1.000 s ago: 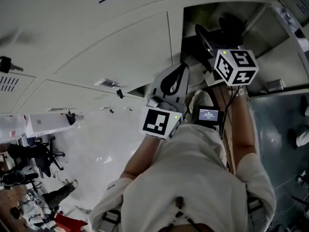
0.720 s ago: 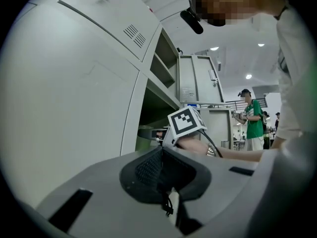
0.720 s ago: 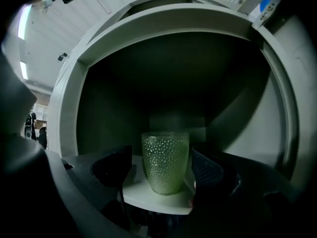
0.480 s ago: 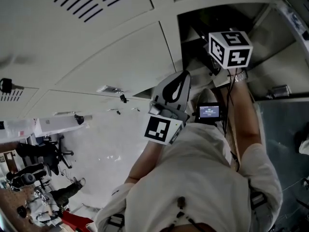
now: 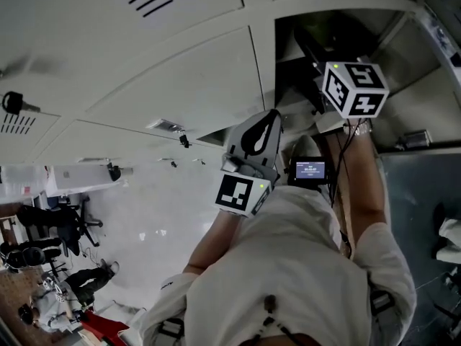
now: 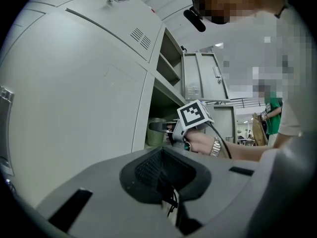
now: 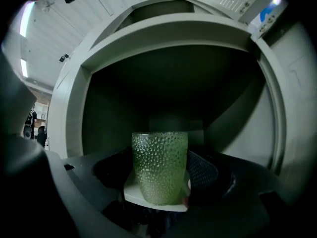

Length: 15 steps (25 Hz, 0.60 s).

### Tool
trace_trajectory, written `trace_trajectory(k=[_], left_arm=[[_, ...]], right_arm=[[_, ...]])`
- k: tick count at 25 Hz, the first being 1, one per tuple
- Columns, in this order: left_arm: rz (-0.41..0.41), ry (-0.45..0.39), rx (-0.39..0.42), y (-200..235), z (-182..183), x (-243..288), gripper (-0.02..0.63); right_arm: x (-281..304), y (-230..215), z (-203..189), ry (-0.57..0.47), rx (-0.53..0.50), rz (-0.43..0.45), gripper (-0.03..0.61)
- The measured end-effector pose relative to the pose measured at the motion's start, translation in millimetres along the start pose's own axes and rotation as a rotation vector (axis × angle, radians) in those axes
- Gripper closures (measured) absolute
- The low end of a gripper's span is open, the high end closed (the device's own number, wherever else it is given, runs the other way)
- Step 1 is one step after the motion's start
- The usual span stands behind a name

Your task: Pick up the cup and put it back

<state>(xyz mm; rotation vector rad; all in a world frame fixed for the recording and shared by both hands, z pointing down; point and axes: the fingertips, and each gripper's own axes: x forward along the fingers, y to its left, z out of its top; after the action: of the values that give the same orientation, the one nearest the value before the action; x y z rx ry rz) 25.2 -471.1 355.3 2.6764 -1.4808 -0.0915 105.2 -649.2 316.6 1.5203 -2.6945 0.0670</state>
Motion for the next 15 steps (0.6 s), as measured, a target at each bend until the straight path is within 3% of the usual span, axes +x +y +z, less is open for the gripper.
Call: trace_trajectory(k=[15], left_arm=[[-0.078,0.036,-0.045,-23.4,-30.2,-24.8,0.604]], right_arm=[[-139.6,34.5,3.2,-0.022,-0.040,-0.093,0.238]])
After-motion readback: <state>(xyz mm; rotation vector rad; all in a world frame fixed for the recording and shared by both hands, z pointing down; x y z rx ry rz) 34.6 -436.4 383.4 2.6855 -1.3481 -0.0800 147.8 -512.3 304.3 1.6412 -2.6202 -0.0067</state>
